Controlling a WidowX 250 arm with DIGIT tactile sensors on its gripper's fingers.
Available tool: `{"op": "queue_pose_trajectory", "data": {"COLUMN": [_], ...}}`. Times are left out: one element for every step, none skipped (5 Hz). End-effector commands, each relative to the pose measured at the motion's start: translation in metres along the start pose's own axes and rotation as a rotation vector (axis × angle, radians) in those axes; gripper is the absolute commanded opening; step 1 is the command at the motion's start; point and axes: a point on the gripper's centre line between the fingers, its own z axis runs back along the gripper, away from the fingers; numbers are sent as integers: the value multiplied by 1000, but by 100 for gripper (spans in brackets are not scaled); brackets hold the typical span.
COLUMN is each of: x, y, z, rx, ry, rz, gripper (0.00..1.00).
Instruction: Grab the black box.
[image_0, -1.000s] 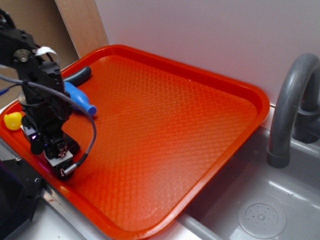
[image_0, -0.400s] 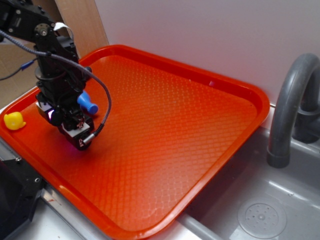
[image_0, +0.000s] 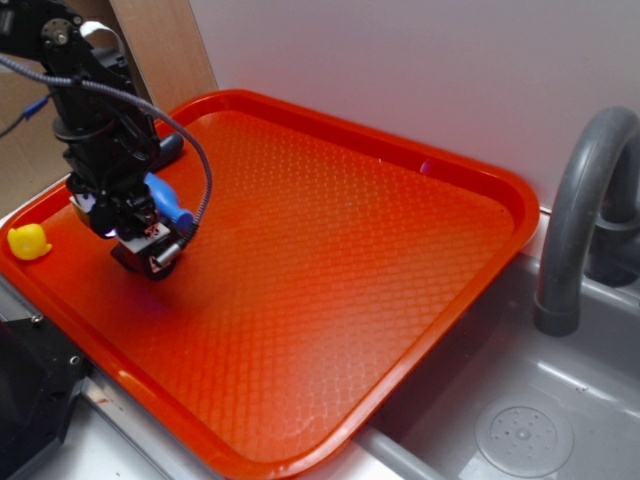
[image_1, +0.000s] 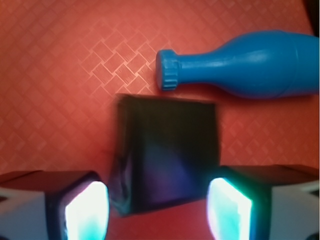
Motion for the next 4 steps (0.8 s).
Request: {"op": "queue_pose_trajectory", "data": {"x": [-4, 5, 20, 24], "y": [15, 17, 14, 14], "z": [24, 35, 33, 26], "rx": [-56, 57, 101, 137], "ry": [-106, -154, -133, -229], "rz": [-153, -401, -660, -897], "gripper": [0, 100, 100, 100]}}
